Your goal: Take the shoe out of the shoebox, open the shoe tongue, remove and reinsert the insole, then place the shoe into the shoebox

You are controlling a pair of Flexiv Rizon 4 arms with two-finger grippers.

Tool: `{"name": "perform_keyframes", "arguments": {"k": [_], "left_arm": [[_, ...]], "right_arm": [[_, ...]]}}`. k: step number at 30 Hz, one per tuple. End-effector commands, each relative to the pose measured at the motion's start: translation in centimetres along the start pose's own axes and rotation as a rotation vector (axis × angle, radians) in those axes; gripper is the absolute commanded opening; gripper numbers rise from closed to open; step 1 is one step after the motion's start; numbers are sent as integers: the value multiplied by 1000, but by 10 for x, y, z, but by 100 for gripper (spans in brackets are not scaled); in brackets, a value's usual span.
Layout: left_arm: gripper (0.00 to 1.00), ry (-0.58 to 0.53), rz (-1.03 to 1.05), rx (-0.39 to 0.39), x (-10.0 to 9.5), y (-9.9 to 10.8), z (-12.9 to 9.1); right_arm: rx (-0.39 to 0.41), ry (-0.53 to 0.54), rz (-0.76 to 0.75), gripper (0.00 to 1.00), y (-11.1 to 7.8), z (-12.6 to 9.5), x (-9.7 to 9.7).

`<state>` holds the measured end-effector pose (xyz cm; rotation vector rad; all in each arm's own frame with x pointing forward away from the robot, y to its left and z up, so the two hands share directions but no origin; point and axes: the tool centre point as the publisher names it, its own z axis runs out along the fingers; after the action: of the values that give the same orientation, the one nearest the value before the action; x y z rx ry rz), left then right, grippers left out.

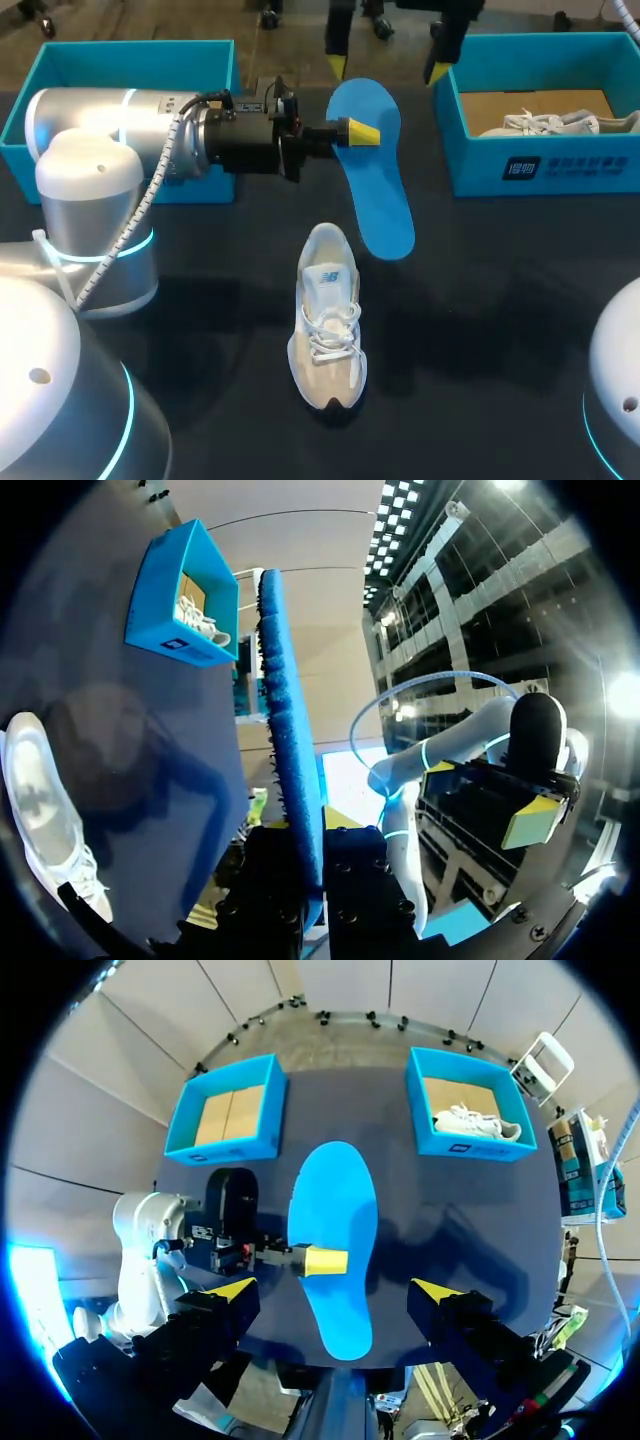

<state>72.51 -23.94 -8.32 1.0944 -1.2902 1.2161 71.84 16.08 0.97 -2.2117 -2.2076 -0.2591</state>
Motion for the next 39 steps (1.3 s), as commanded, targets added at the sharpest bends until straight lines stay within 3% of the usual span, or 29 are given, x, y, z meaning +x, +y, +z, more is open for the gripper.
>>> {"name": "perform_keyframes", "arguments": {"k": [1, 5, 7, 21, 39], "left_arm": [[0, 1, 0, 1, 0, 0, 0], [0, 1, 0, 1, 0, 0, 0], [0, 1, 0, 1, 0, 0, 0], [0, 1, 0, 1, 0, 0, 0], [0, 1, 0, 1, 0, 0, 0]], "right_arm": [[-1, 5, 0, 100, 0, 1, -2], [-1, 5, 0, 100, 0, 1, -2], [-41, 97, 6, 100, -3, 2, -6], [-69, 254, 4, 100, -10, 5, -31], [-111, 621, 7, 100, -13, 6, -50]]}}
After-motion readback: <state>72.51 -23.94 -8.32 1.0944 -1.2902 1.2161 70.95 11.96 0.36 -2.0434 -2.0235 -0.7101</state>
